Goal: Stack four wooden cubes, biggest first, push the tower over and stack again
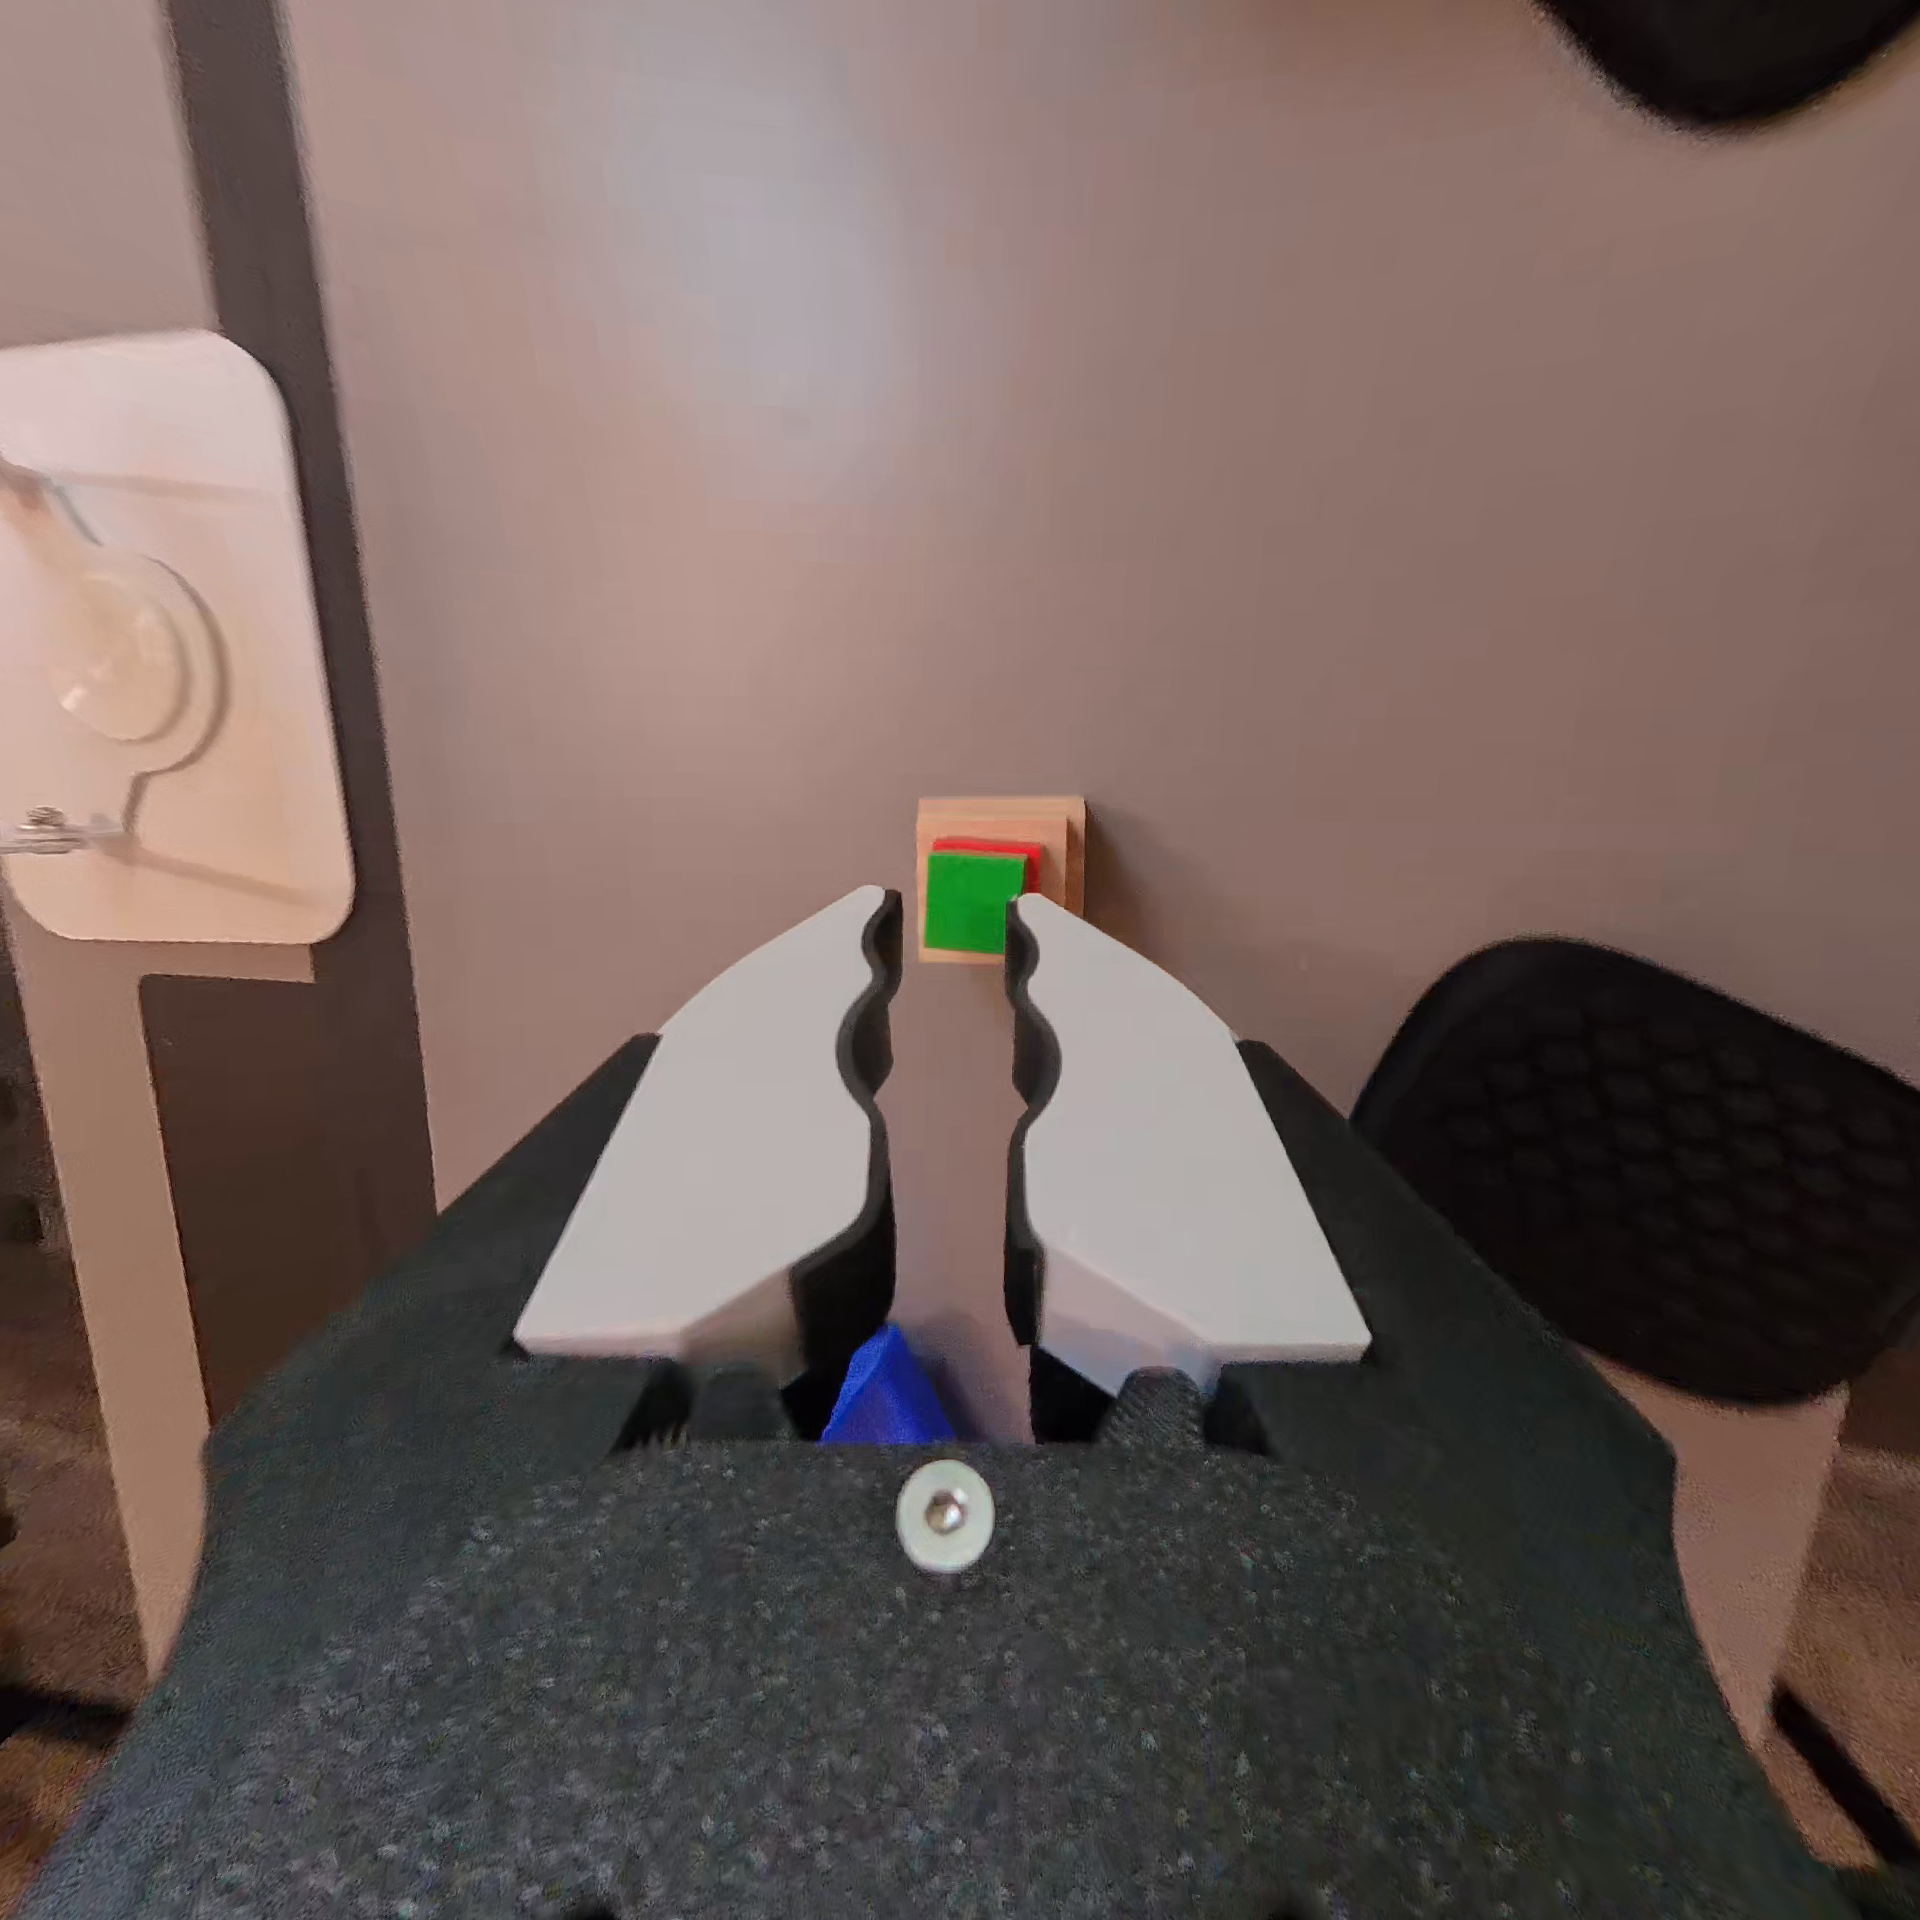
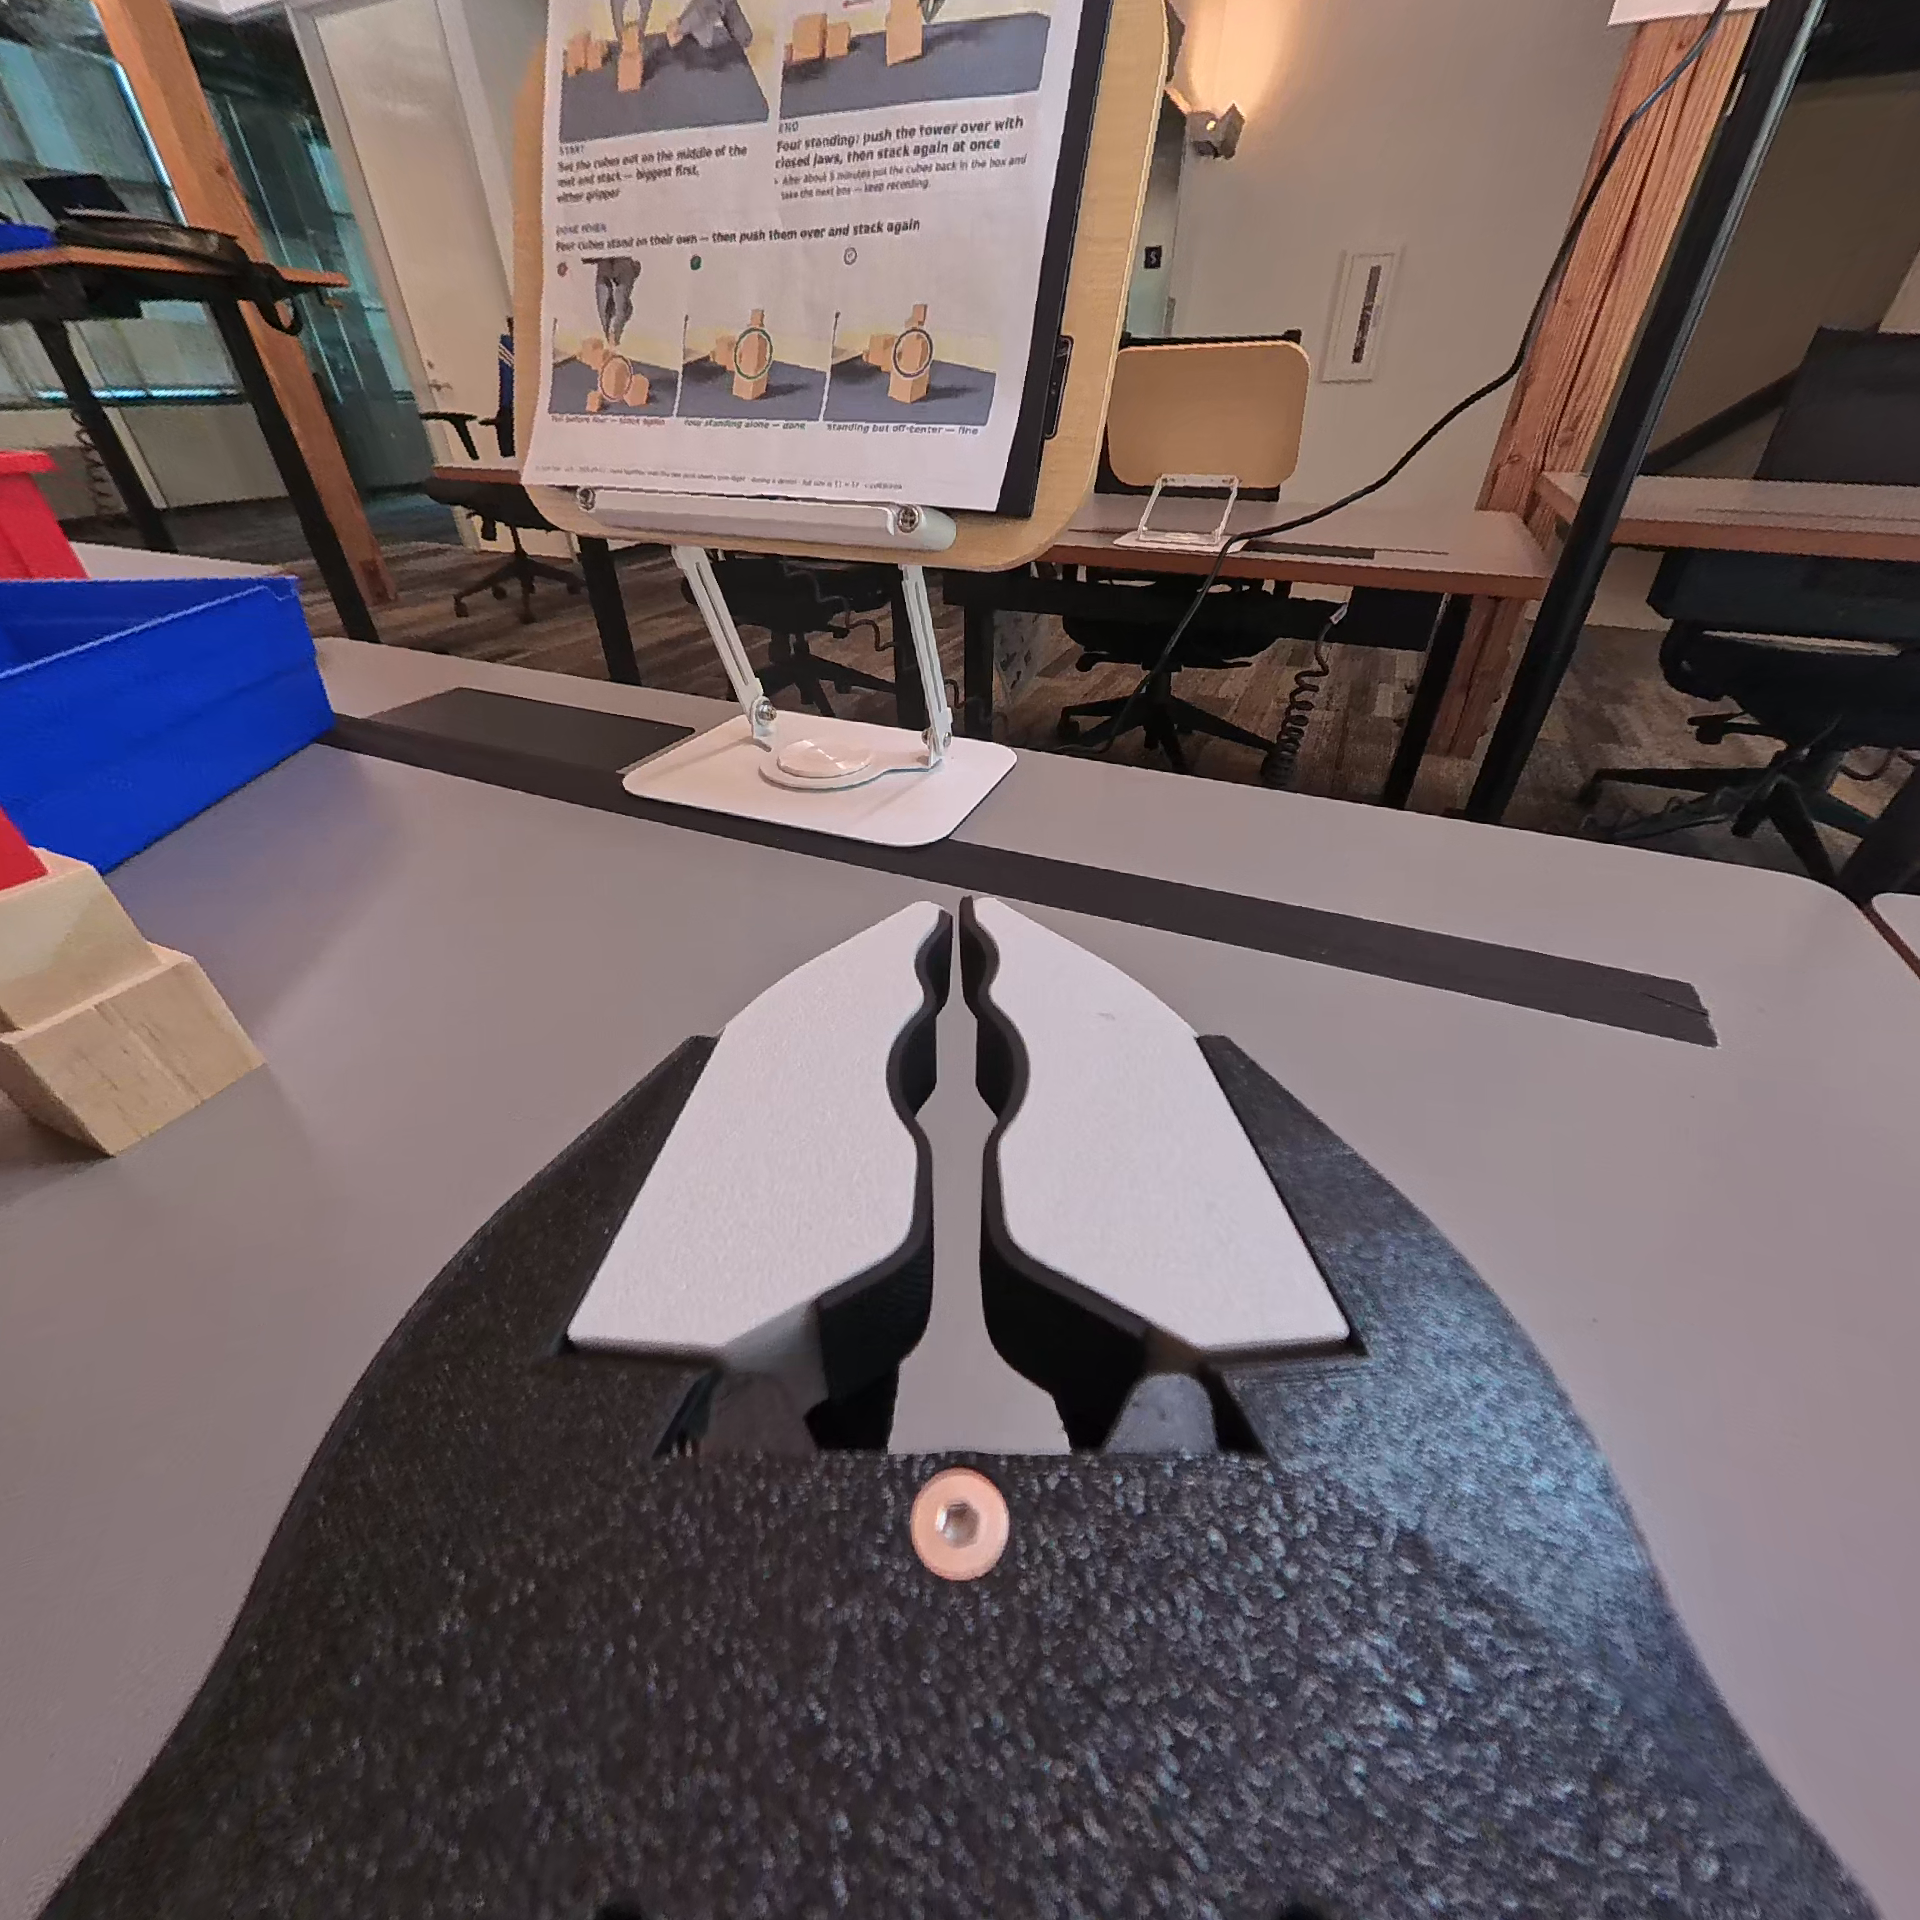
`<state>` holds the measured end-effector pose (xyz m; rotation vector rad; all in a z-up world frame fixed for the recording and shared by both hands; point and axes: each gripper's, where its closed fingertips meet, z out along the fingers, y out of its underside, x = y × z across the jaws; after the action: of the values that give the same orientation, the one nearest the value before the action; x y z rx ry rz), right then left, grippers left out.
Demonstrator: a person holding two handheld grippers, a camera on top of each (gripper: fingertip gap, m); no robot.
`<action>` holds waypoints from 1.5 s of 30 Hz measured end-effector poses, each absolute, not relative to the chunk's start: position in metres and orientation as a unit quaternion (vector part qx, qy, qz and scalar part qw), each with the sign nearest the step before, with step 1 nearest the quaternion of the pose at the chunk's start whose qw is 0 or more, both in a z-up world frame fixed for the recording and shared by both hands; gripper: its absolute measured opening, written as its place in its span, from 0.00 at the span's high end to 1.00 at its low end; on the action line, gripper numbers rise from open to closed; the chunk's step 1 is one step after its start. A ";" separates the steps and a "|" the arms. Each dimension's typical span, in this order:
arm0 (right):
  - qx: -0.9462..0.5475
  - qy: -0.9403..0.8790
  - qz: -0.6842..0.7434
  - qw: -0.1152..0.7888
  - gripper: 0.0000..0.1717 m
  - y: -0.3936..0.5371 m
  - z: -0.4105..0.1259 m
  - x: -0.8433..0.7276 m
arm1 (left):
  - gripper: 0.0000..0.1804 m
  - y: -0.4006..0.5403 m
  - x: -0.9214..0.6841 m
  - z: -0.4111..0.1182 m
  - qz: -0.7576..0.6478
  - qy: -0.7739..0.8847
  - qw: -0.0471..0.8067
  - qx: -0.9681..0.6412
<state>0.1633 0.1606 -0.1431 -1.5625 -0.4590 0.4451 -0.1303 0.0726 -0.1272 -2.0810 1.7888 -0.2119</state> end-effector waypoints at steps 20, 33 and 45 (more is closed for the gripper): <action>-0.689 -0.190 0.176 0.677 1.00 0.161 -0.140 0.168 | 1.00 0.092 -0.207 -0.156 0.059 0.147 0.601 -0.783; -0.689 -0.184 0.171 0.680 1.00 0.161 -0.139 0.171 | 1.00 0.125 -0.097 -0.214 0.088 0.295 0.501 -0.809; -0.686 -0.173 0.180 0.683 1.00 0.162 -0.135 0.177 | 1.00 0.135 -0.011 -0.188 0.031 0.372 0.544 -0.751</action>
<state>0.1768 0.1618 -0.1353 -1.5381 -0.3889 0.4028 -0.0106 0.1355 -0.1882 -1.7834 0.8838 0.0745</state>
